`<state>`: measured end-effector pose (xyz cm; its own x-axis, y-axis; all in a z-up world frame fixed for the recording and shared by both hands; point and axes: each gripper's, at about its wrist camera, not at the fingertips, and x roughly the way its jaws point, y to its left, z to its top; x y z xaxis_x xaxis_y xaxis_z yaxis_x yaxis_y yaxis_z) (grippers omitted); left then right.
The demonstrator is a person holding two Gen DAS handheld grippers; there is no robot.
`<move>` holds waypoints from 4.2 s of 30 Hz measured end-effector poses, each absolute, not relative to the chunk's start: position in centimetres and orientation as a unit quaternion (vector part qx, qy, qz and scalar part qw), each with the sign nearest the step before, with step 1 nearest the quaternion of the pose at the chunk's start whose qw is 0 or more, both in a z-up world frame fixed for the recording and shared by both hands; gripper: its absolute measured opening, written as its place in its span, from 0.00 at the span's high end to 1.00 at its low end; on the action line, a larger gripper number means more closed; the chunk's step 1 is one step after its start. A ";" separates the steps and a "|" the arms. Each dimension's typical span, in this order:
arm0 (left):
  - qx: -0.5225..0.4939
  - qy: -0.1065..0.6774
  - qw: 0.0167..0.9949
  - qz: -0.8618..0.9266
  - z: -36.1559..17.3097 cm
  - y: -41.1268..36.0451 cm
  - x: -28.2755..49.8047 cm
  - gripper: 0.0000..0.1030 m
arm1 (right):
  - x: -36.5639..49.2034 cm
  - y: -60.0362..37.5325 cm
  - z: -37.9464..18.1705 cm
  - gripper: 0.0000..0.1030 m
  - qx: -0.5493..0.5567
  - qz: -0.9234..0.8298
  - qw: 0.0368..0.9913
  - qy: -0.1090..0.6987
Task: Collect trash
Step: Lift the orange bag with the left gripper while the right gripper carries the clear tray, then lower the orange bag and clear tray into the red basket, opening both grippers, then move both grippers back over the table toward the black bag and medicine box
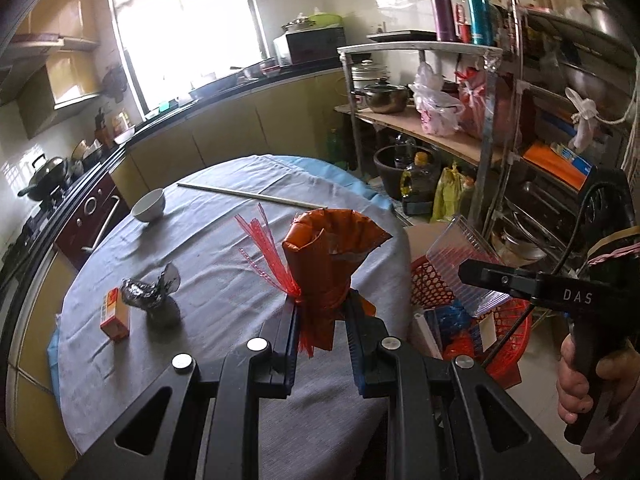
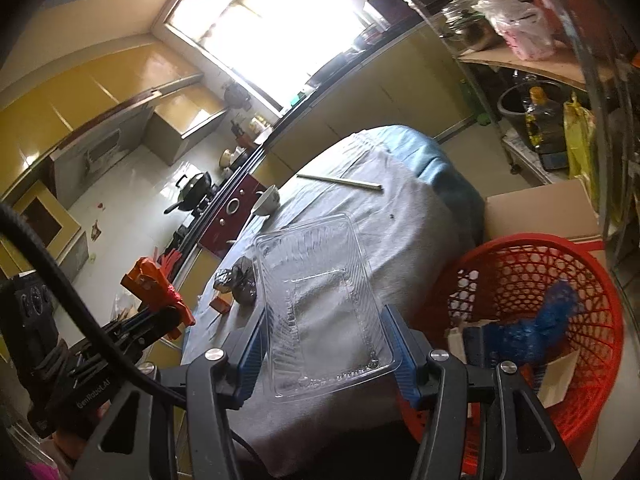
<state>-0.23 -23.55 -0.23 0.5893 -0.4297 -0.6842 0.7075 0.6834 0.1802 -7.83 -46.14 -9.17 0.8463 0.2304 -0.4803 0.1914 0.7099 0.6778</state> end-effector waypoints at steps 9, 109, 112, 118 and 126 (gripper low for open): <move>0.241 0.304 0.857 -0.340 -0.3 -25.9 -1.3 0.77 | -10.1 -48.2 -9.1 0.43 0.396 -0.006 0.880 0.263; 0.280 0.353 0.810 -0.376 -6.8 -34.6 -4.1 0.50 | -15.7 -55.3 -14.2 0.35 0.485 -0.094 0.827 0.268; 0.277 0.353 0.814 -0.370 -6.7 -34.2 -3.8 0.48 | -15.6 -55.0 -14.1 0.35 0.483 -0.094 0.828 0.270; 0.271 0.355 0.822 -0.352 -6.6 -32.5 -3.0 0.45 | -15.2 -54.7 -13.8 0.35 0.479 -0.090 0.829 0.274; 0.258 0.339 0.851 -0.309 -5.8 -28.1 -1.9 0.37 | -14.8 -54.4 -13.2 0.35 0.468 -0.088 0.833 0.281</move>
